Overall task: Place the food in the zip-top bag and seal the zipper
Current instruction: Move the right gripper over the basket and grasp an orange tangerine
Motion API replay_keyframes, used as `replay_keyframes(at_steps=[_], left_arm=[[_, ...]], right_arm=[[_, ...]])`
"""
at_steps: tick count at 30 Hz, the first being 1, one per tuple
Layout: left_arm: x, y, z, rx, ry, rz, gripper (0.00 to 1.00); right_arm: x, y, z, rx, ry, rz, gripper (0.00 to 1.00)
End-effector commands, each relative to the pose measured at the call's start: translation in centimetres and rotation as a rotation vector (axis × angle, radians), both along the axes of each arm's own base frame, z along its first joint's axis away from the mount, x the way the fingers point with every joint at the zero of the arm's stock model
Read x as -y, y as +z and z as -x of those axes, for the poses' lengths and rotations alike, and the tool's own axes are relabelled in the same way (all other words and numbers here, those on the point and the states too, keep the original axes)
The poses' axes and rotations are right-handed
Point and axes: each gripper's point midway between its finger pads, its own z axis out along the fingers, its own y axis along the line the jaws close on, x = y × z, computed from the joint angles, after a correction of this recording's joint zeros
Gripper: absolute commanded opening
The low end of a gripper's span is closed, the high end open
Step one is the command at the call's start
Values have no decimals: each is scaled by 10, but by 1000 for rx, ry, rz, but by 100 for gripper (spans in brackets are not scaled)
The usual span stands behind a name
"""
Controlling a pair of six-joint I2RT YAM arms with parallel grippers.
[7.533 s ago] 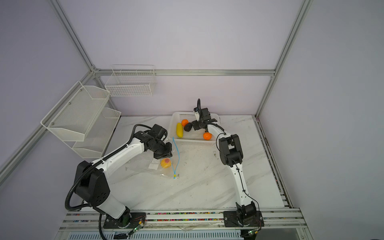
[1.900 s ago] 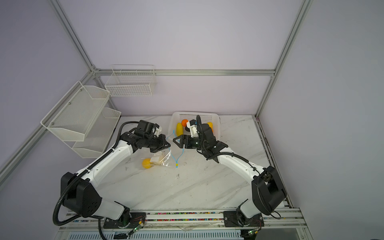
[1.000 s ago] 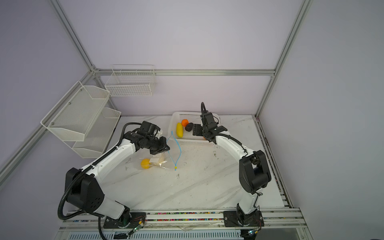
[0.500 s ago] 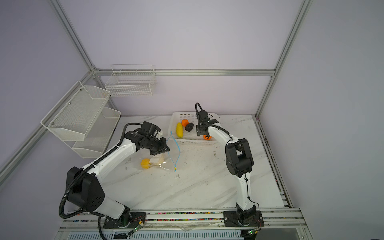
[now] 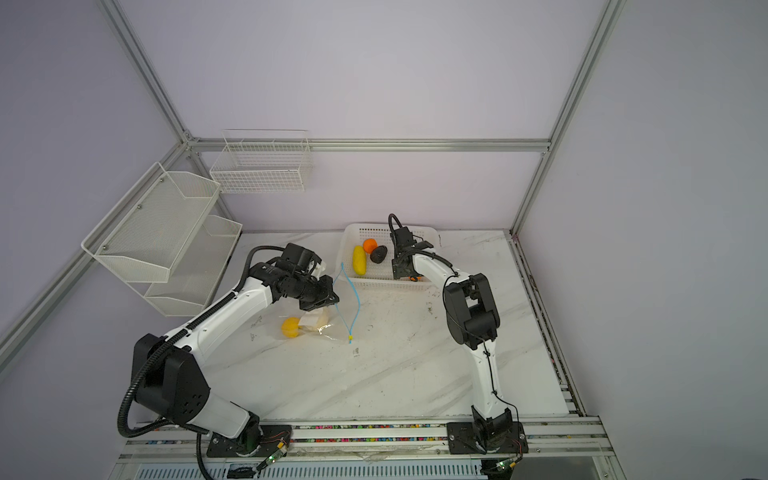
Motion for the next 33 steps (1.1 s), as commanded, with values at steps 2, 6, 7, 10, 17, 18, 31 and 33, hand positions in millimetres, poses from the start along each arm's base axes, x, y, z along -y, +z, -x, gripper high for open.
replay_keyframes(at_steps=[2,6,7,10,17,18,31,33], left_arm=[[5,33,-14,80,-14,37,0],[6,33,-14,79,-14,36,0],[5,32,-13,76,-13,37,0],[5,31,-13,76,-11,34,0],[5,29,-14,68,-10,33,0],[6,29,-14,69,-12,33,0],[7,28,-14,69,-8,42,0],[7,27,-14,66,-10,44,0]], right_arm=[[6,-21,4,-61,3,27,87],[2,-21,-1,-55,6,19,83],[3,-20,-3,-46,5,27,82],[6,-19,-6,-39,-6,45,79],[1,-5,-8,-9,8,17,75],[1,-5,-8,-6,9,12,75],[-7,15,-8,31,42,-37,68],[-8,19,-7,41,48,-47,68]])
